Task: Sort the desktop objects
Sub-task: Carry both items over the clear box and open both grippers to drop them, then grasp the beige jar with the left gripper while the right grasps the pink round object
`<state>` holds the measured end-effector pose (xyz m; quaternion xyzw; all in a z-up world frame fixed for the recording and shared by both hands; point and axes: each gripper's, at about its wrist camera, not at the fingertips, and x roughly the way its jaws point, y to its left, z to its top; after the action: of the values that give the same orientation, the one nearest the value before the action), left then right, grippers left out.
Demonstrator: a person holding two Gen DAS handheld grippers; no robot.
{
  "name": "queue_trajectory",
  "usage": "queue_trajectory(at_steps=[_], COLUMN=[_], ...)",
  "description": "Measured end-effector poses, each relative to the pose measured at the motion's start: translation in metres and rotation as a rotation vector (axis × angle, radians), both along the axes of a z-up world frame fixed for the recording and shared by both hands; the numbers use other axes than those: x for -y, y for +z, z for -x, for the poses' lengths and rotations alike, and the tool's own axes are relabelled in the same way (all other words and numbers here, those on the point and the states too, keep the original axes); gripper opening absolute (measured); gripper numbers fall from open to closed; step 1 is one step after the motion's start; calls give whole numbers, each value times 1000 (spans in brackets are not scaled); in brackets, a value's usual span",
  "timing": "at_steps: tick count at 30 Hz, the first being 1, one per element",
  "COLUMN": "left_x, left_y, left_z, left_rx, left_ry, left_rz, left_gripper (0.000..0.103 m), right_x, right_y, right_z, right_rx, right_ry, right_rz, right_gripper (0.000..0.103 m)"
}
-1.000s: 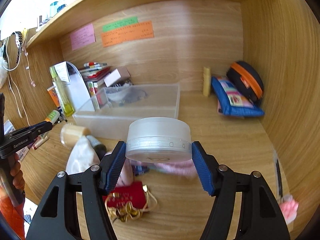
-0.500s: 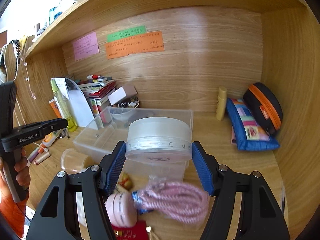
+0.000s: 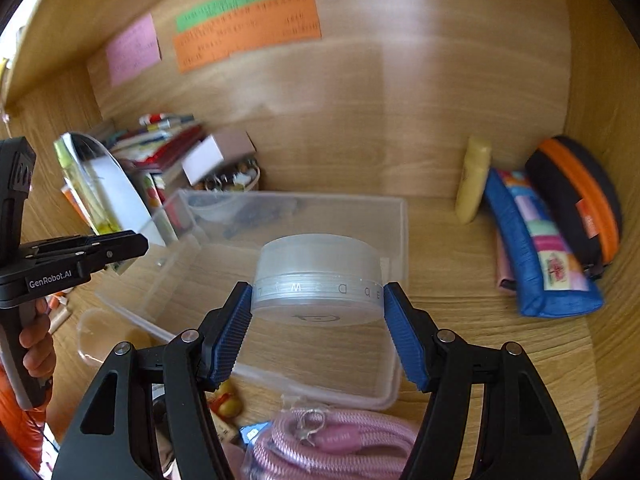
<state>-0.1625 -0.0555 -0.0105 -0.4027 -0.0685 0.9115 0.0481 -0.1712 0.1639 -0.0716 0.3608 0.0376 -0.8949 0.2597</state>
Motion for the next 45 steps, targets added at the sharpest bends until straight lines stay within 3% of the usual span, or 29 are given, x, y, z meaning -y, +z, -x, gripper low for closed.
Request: queue_trajectory(at_steps=[9, 18, 27, 30, 34, 37, 45], left_x=[-9, -21, -21, -18, -19, -17, -1], left_y=[-15, -28, -30, -27, -18, -10, 7], left_z=[13, 12, 11, 7, 0, -5, -18], left_rx=[20, 18, 16, 1, -49, -96, -184], left_ry=[0, -21, -33, -35, -32, -24, 0], left_rz=[-23, 82, 67, 50, 64, 73, 57], left_gripper=[24, 24, 25, 42, 55, 68, 75], right_x=[18, 30, 32, 37, 42, 42, 27], right_y=[-19, -26, -23, -19, -12, -7, 9], right_z=[7, 6, 1, -5, -13, -16, -25], right_rx=[32, 24, -26, -85, -153, -169, -189], right_ry=[13, 36, 30, 34, 33, 32, -40], right_rz=[-28, -66, -93, -134, -166, -170, -174], right_gripper=[63, 63, 63, 65, 81, 82, 86])
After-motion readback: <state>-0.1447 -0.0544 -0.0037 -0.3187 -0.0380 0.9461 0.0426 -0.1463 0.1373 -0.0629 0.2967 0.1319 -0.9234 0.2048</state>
